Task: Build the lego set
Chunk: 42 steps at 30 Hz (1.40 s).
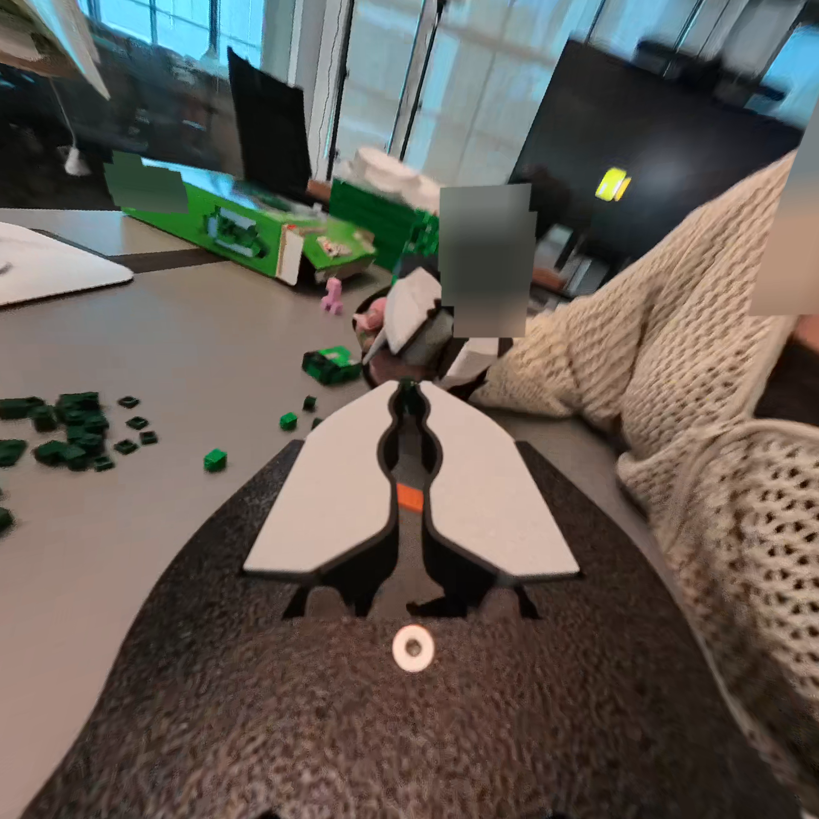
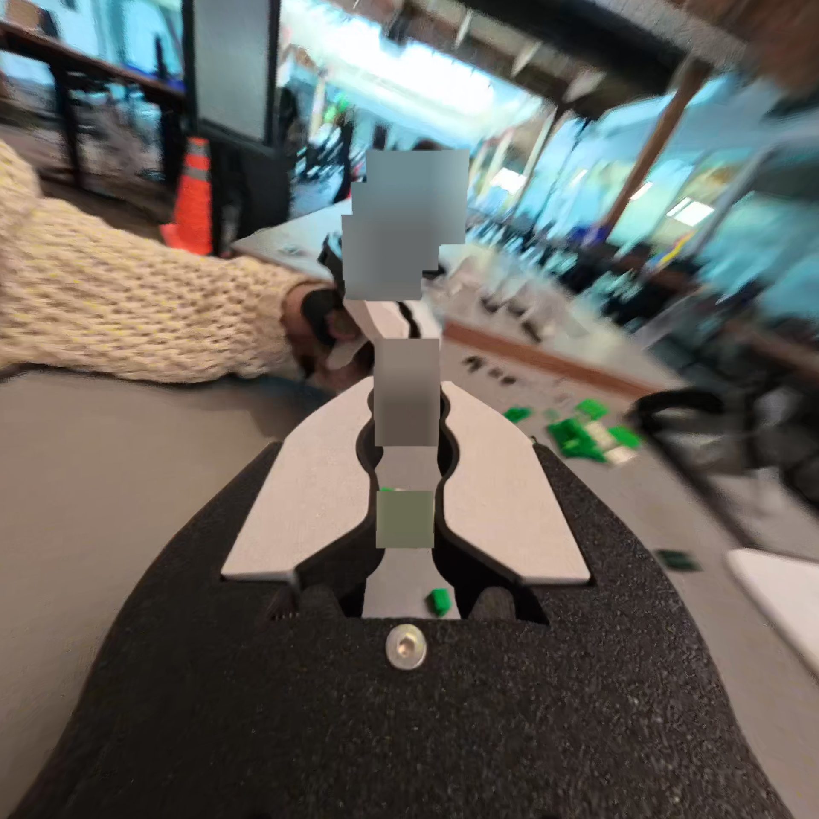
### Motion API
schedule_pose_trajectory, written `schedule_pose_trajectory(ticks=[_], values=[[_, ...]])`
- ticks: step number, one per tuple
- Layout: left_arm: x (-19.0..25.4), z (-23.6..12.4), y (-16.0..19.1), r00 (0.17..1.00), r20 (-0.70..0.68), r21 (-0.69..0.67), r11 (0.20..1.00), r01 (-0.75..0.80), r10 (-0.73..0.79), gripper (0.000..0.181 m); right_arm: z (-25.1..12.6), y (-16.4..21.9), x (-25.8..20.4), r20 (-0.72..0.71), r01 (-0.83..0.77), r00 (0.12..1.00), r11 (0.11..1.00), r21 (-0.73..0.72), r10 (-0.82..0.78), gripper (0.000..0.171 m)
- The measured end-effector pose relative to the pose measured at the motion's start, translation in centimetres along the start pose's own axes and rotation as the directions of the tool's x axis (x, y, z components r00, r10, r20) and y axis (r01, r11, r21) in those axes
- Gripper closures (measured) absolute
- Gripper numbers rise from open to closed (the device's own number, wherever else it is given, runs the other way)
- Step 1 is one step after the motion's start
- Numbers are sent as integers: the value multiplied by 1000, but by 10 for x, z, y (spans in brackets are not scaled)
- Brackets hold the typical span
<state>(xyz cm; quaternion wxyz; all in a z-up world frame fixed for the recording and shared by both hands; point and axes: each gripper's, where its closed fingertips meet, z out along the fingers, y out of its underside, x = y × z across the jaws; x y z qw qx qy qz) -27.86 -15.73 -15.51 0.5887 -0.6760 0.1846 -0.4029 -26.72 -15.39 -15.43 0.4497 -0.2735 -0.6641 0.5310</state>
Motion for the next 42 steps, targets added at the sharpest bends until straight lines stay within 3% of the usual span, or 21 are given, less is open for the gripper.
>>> schedule_pose_trajectory(ticks=[3,9,13,15,17,20,24,29,36,42], values=[[2,3,11,994,37,-115,989,-94,99,178,6,15,-14,173,-133,971,974,-182,165,145],[4,8,23,994,17,-184,977,-106,111,178,6,35,-14,166,-56,980,949,-311,112,146],[7,10,25,993,7,-193,974,-118,121,178,5,38,-22,205,-33,973,949,-312,101,159],[4,11,19,991,36,-150,981,-125,132,174,5,33,-17,178,-85,974,954,-287,140,159],[-2,9,8,986,97,-81,989,-127,134,154,7,20,-5,120,-205,965,958,-198,231,160],[-3,7,-1,983,119,-23,991,-135,137,151,5,-10,14,75,-413,909,910,41,409,161],[0,10,-13,976,142,84,980,-180,167,153,3,-22,16,152,-558,829,815,156,539,163],[6,9,-22,976,128,167,967,-194,174,157,5,-20,14,180,-586,809,792,171,559,164],[6,18,-12,988,87,132,982,-138,127,160,4,-20,11,234,-634,772,743,214,591,164],[10,19,-11,992,47,146,982,-122,117,171,5,-24,4,268,-614,784,761,208,560,164]])
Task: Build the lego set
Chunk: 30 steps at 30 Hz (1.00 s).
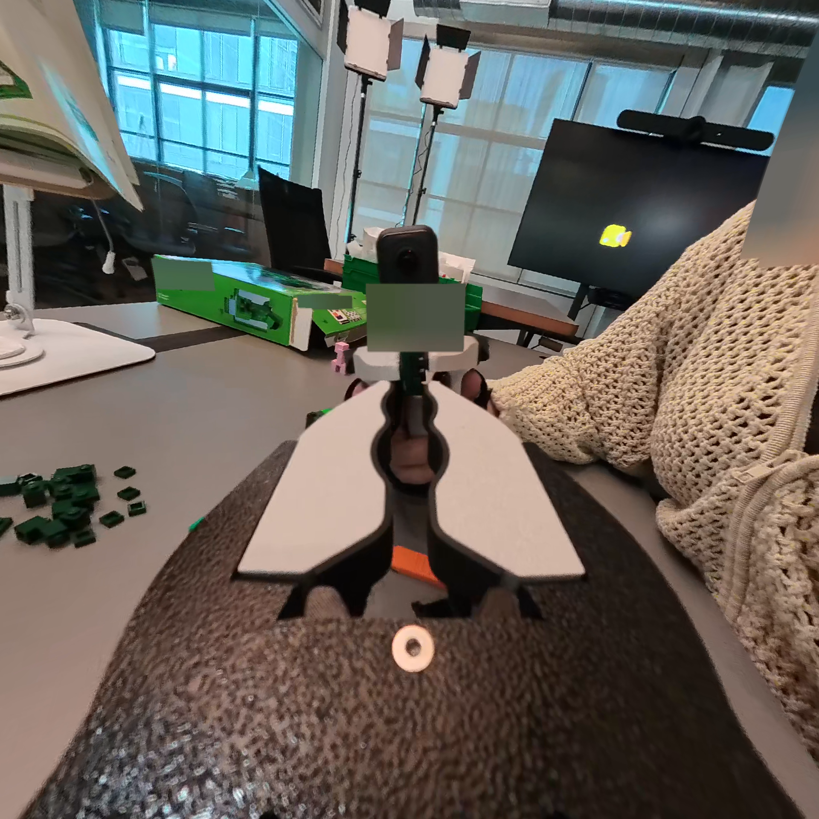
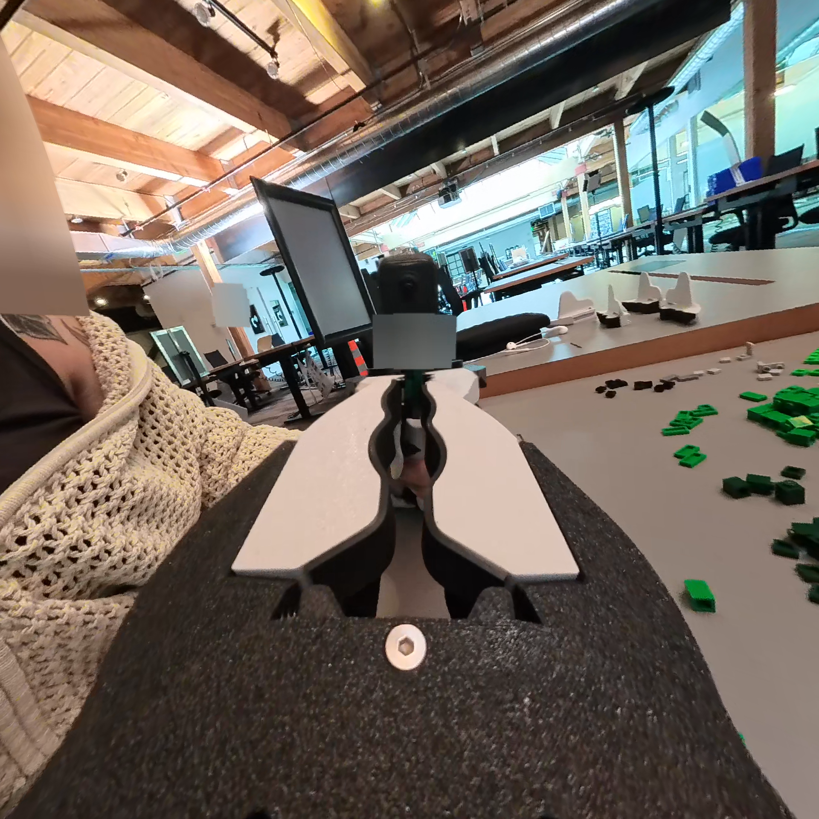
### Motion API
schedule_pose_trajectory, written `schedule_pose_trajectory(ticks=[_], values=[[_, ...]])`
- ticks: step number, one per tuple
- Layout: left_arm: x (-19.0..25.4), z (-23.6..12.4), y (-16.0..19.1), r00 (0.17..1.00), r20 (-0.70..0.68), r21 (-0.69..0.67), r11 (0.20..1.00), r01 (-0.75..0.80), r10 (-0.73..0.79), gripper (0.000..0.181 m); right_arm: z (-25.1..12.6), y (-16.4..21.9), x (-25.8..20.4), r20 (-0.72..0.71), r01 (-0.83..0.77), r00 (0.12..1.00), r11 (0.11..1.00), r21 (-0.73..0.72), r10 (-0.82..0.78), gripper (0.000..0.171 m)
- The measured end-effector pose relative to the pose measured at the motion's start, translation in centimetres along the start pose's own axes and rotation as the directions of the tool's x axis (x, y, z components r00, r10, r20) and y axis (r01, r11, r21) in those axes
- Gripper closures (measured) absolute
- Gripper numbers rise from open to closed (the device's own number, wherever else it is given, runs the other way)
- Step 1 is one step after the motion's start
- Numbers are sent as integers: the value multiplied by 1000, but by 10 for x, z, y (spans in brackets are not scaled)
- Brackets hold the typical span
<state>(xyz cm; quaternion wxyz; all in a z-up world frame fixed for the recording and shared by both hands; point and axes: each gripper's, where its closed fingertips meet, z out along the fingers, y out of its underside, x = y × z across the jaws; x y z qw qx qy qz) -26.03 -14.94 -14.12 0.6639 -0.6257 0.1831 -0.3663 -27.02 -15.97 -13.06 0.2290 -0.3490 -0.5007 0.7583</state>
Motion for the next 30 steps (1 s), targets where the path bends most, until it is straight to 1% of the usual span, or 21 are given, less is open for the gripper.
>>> schedule_pose_trajectory(ticks=[1,5,7,9,10,12,15,16,18,20,23,26,28,30], values=[[2,0,0,1000,-16,1,1000,4,-4,175,0,0,0,1,4,1000,1000,-4,-4,164],[4,0,2,1000,-29,-7,1000,2,-2,175,-1,2,-1,9,31,999,999,-21,-31,164],[3,0,3,1000,-26,-23,1000,3,-3,175,-2,4,0,-7,90,996,995,-45,-91,163],[0,0,6,1000,-5,-52,999,-7,7,175,-4,6,2,-22,185,982,979,-89,-188,158],[-2,-1,8,1000,10,-73,997,-24,25,176,-7,8,3,-27,246,968,961,-124,-251,158],[-6,-3,14,996,48,-147,986,-73,81,176,-13,11,8,-28,361,927,909,-208,-374,151],[-10,-4,27,978,77,-284,945,-164,193,175,-19,14,12,-7,434,889,849,-303,-457,142],[-12,-5,32,969,84,-331,924,-193,232,175,-21,16,13,6,445,883,831,-334,-470,142],[-14,-6,41,950,84,-405,881,-244,302,175,-25,23,14,41,459,874,796,-394,-484,149],[-13,-5,48,939,65,-454,848,-272,337,175,-28,28,16,63,470,866,763,-444,-497,152],[-11,-3,56,936,35,-493,821,-290,351,175,-32,33,13,106,478,865,742,-471,-490,159],[-11,-3,60,936,26,-511,809,-290,351,175,-35,40,11,144,475,869,719,-508,-473,166],[-11,-2,62,934,21,-519,803,-294,356,175,-36,41,11,147,459,879,720,-520,-454,166],[-14,-2,59,924,43,-507,805,-308,380,174,-33,37,14,97,394,910,766,-508,-403,166]])
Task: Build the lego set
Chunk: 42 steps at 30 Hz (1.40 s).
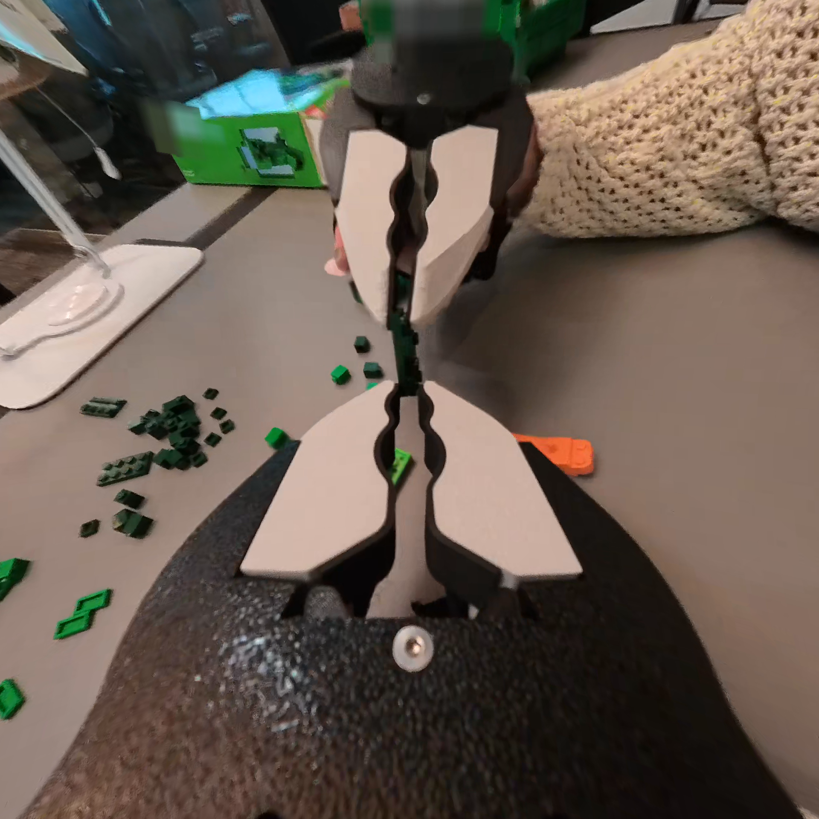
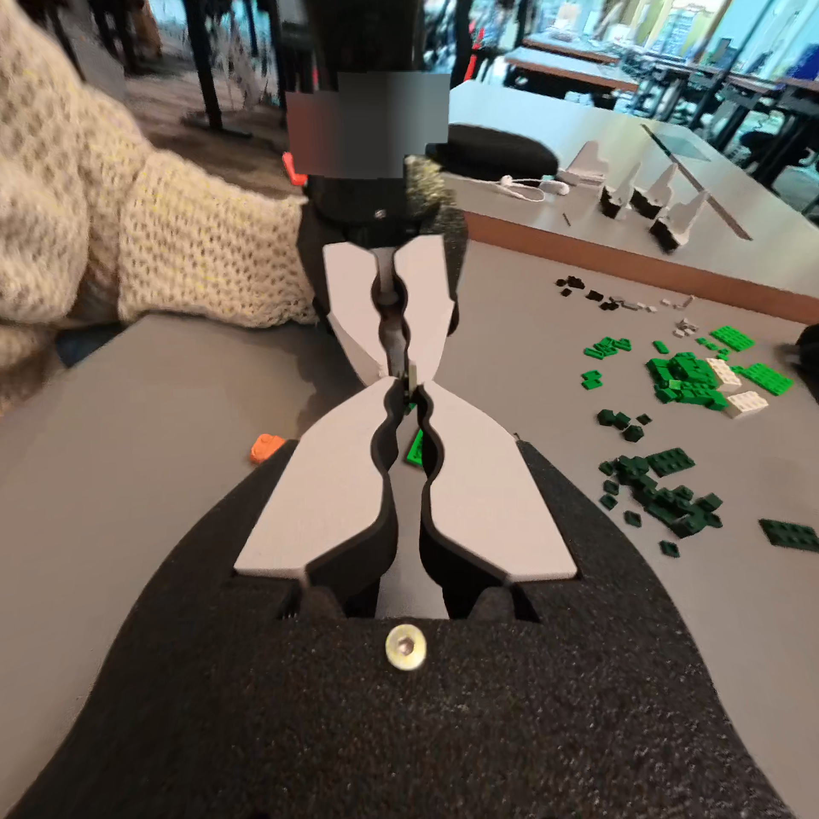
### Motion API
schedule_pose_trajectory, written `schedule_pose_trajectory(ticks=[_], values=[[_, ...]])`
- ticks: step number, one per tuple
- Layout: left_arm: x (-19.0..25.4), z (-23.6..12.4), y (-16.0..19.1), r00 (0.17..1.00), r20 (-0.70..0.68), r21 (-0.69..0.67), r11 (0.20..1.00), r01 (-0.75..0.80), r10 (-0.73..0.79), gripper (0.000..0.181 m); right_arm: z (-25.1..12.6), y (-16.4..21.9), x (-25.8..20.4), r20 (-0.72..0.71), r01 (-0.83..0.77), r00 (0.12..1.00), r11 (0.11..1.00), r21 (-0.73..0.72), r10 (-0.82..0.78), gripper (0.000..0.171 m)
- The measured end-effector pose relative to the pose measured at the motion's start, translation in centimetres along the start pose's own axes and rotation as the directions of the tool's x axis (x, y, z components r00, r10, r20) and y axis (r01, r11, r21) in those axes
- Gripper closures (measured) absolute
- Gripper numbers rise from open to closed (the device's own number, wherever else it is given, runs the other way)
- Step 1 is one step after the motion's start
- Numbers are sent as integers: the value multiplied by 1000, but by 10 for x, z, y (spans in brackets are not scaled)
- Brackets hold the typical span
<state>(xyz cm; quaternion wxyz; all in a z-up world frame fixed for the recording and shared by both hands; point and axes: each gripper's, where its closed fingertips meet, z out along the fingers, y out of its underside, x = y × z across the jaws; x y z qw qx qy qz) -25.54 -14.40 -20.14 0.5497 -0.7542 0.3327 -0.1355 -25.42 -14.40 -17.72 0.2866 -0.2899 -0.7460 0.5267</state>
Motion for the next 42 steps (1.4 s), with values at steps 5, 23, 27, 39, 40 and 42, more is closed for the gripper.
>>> schedule_pose_trajectory(ticks=[5,23,27,39,40,42], values=[[-26,-15,-24,944,295,95,978,-184,149,145,-10,-34,30,27,-405,908,856,320,419,167],[-30,-30,-53,756,577,110,887,-449,311,153,5,-44,23,390,-795,602,475,379,697,167],[-30,-30,-52,752,577,99,887,-452,318,156,7,-42,23,381,-799,597,478,366,706,167],[-32,-28,-47,761,565,80,896,-436,320,164,11,-38,21,363,-807,588,492,326,723,167],[-32,-28,-47,770,557,87,900,-426,311,164,11,-38,21,358,-805,590,498,322,723,167],[-32,-28,-46,791,539,103,910,-403,289,164,12,-37,21,348,-804,593,506,312,726,167]])
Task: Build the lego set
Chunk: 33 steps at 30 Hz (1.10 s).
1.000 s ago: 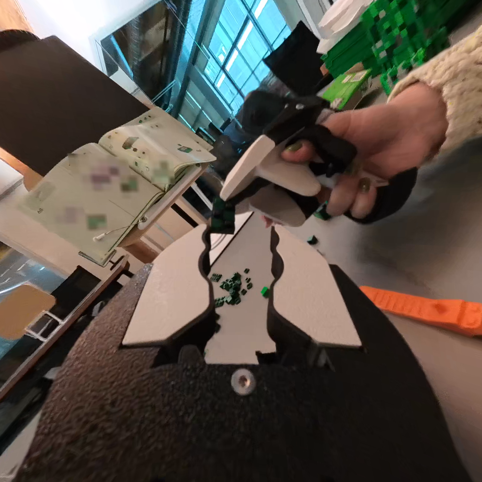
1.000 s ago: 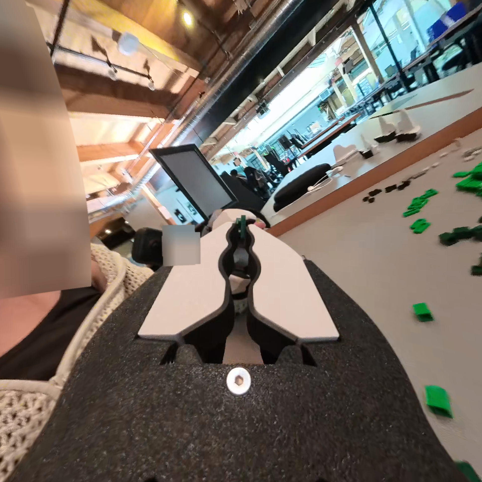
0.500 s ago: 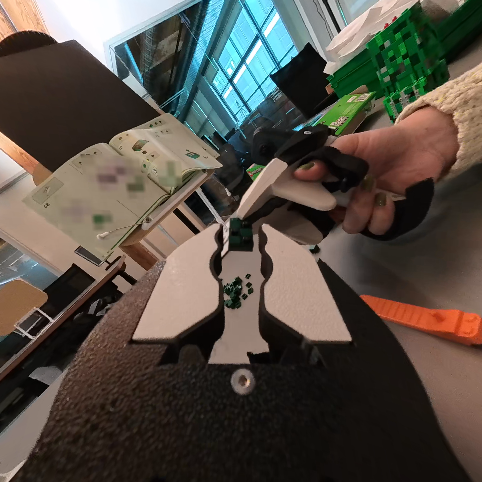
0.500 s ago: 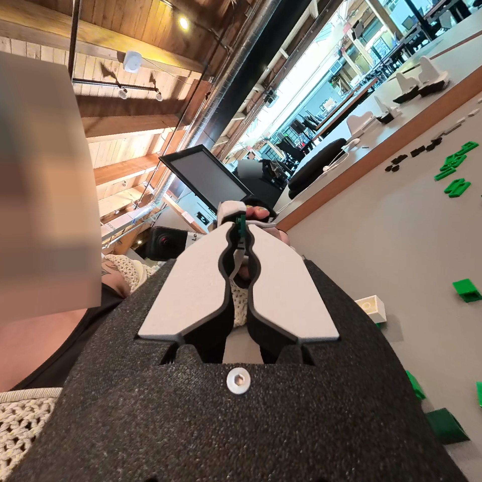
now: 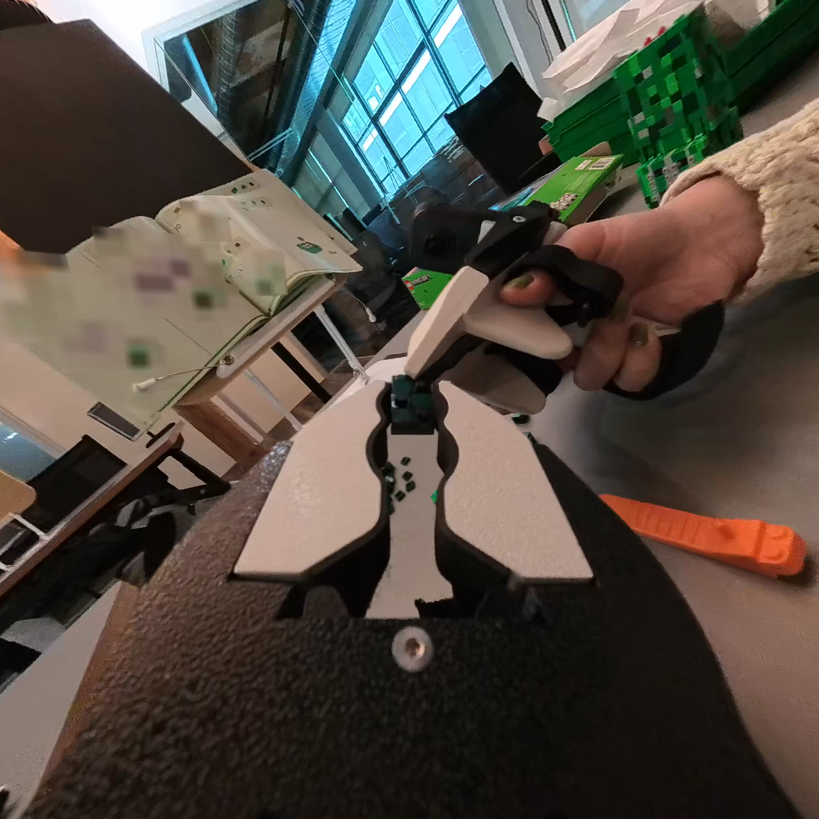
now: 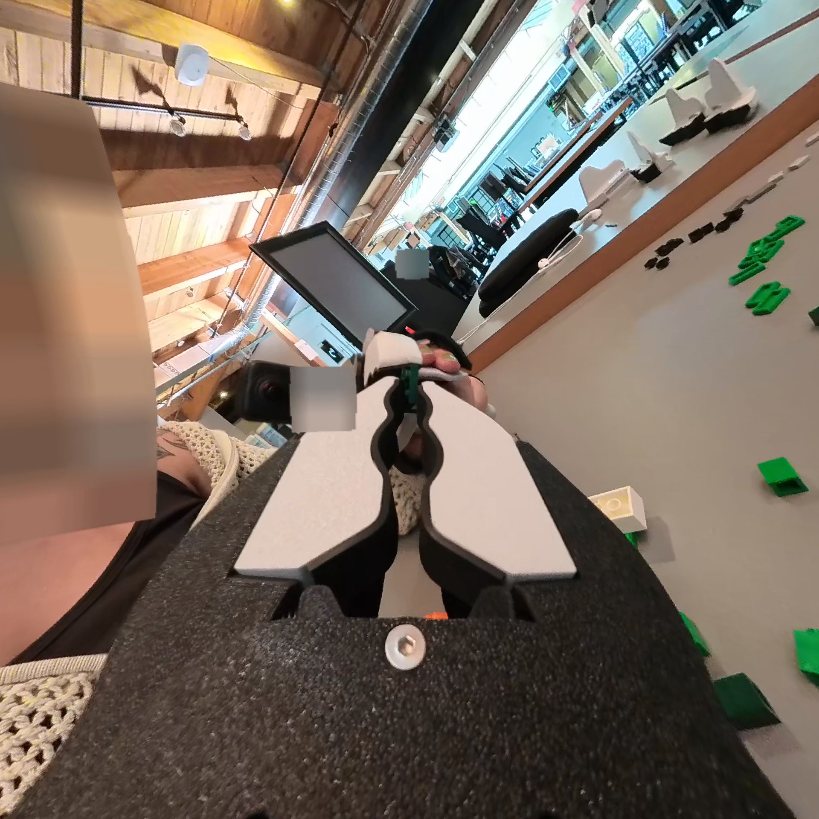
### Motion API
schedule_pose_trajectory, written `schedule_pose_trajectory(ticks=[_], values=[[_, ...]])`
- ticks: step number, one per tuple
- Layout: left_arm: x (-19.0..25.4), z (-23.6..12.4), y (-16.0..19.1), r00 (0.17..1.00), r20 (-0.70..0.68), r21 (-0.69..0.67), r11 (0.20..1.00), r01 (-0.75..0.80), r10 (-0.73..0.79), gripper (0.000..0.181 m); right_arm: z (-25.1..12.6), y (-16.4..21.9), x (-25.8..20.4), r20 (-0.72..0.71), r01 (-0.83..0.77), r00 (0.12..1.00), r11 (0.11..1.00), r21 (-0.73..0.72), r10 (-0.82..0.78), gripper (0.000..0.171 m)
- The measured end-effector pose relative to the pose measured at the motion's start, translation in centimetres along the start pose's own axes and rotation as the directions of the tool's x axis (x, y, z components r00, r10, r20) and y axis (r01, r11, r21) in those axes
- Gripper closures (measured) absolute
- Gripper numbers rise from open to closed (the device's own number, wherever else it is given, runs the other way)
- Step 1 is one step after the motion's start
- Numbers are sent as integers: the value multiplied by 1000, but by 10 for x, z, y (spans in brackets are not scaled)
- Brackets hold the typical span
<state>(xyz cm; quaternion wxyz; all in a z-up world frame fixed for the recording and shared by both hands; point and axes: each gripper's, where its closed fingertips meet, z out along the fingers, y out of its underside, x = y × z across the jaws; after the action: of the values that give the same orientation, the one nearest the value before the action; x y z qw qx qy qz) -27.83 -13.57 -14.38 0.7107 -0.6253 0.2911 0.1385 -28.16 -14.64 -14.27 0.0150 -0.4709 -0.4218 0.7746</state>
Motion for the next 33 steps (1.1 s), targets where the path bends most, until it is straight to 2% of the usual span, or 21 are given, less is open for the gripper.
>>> schedule_pose_trajectory(ticks=[11,15,16,18,22,26,33], values=[[3,-2,0,985,-101,23,989,144,-141,164,0,4,0,-7,20,1000,998,-62,-20,167],[2,-2,-2,975,-109,41,979,197,-192,164,0,2,-3,-24,128,991,989,-72,-130,165],[0,-3,-3,970,-111,50,974,222,-216,164,0,1,-3,-32,179,983,981,-76,-182,159],[-2,-5,-4,952,-133,65,956,287,-277,164,-3,0,-3,-53,326,942,940,-94,-332,147],[-4,-7,-7,890,-209,83,899,430,-406,164,-10,1,-2,-81,585,797,799,-141,-598,142],[2,-7,-9,840,-287,76,863,499,-460,164,-9,0,-8,-79,649,748,751,-120,-659,146],[13,-6,-12,809,-354,55,853,519,-470,164,-8,6,-9,-56,688,712,711,-144,-700,150]])
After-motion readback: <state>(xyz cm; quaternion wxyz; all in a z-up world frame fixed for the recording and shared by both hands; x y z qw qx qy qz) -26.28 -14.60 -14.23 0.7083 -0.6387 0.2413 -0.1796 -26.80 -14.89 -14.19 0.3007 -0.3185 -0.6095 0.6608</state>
